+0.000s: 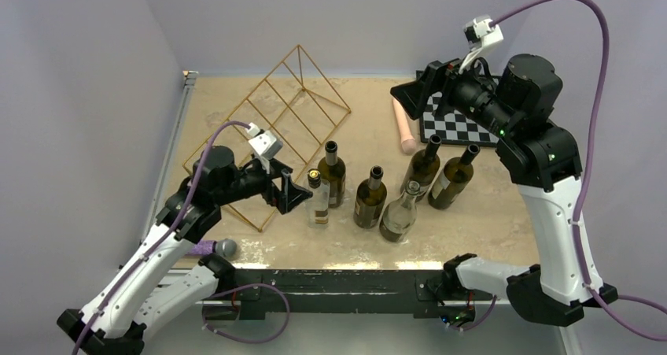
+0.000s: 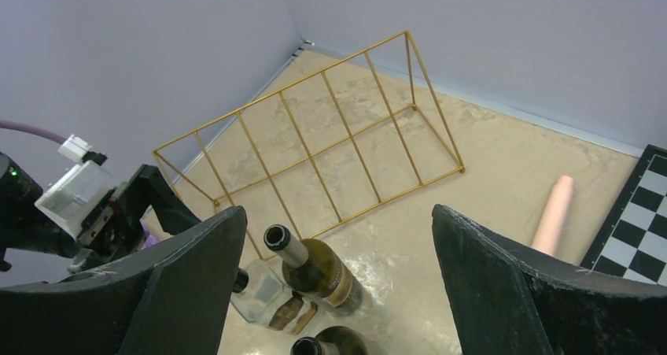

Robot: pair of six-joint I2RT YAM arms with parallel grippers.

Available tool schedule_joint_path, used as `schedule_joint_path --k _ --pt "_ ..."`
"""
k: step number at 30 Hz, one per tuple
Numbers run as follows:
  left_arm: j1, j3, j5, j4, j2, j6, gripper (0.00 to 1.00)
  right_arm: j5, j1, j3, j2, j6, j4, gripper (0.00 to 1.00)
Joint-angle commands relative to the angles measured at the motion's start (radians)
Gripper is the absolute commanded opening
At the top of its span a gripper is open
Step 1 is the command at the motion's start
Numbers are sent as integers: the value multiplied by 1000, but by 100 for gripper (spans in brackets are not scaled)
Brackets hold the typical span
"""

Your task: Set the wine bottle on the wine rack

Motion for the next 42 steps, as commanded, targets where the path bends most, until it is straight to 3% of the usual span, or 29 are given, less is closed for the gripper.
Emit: schedule_joint_path --k 1,9,22,25,28,30,42 --pt "-58 -2 -21 163 55 -30 99 79 6 -47 -65 19 82 92" --pt "-143 -26 -127 244 132 -22 94 120 6 -89 -95 -5 65 92" --pt "-255 -56 -335 278 163 26 61 171 6 -96 -105 -73 34 92" --pt "-261 -49 -350 271 178 34 43 175 6 -87 -99 -79 29 92" --pt "-269 -40 -375 250 179 45 12 179 6 -84 -98 -85 29 92" --pt "-271 -24 -414 225 174 52 0 180 6 -83 -97 -86 30 92" --pt "-271 214 -689 -15 127 37 0 182 6 -94 -95 -87 49 92"
